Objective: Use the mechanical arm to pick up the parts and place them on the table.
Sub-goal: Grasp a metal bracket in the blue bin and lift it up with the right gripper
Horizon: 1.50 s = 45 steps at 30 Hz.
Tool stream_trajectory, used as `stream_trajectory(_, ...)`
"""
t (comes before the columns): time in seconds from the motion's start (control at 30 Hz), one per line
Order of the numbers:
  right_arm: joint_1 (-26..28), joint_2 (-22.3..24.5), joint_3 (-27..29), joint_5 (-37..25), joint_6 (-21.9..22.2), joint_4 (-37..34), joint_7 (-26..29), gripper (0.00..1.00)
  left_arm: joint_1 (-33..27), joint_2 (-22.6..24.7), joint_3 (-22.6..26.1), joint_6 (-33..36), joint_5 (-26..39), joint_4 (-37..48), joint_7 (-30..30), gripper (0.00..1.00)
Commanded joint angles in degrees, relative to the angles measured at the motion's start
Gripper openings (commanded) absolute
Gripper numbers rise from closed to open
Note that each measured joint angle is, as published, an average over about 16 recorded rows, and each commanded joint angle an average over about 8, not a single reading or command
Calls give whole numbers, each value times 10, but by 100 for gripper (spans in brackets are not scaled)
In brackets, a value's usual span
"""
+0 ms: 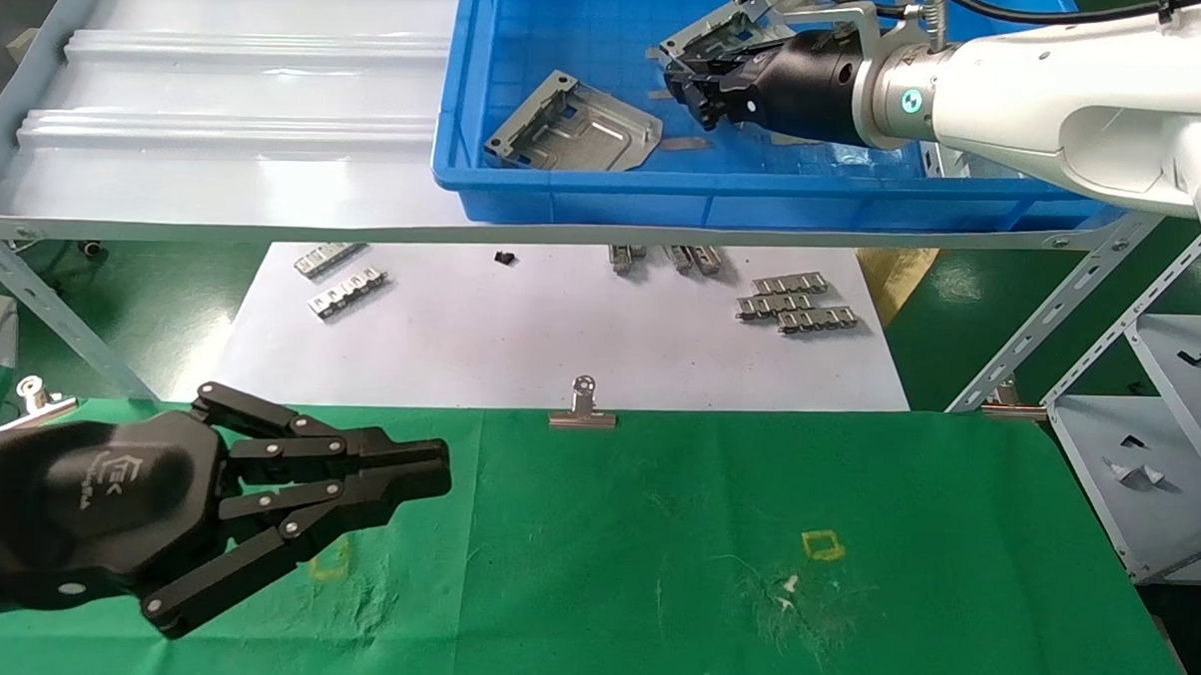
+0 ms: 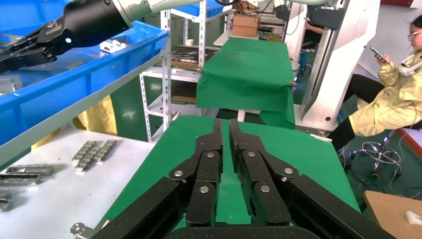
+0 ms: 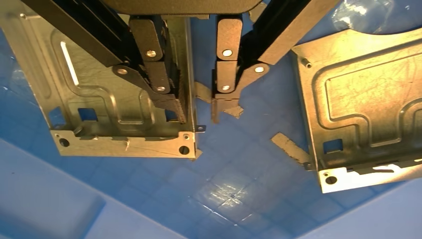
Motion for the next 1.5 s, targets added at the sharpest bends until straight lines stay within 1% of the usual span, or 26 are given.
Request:
stream_trajectory(0.03,1,0,-2,2,1,-1,1,0,0,0,0,0,0,0,0,100)
stream_trajectory(0.23,2,1,-2,14,-1,0,-7,0,0,0,0,0,0,0,0,100)
stream_trajectory(0.43,10,4,2,30,-12,0,-19,0,0,0,0,0,0,0,0,100)
stream_trajectory(0.6,22,8,8,46,-28,1,-35,0,0,0,0,0,0,0,0,100)
stream_trajectory(0.73,36,16,16,61,-54,4,-55,0,0,0,0,0,0,0,0,100)
stream_trajectory(0.8,44,22,21,69,-74,5,-67,0,0,0,0,0,0,0,0,100)
stream_trajectory(0.9,56,38,27,81,-119,8,-85,0,0,0,0,0,0,0,0,100)
stream_trajectory(1.17,79,109,31,94,-267,20,-123,0,0,0,0,0,0,0,0,100)
stream_trajectory(1.33,88,154,27,90,-339,34,-126,0,0,0,0,0,0,0,0,100)
stream_trajectory(1.5,96,190,17,80,-402,59,-118,0,0,0,0,0,0,0,0,100)
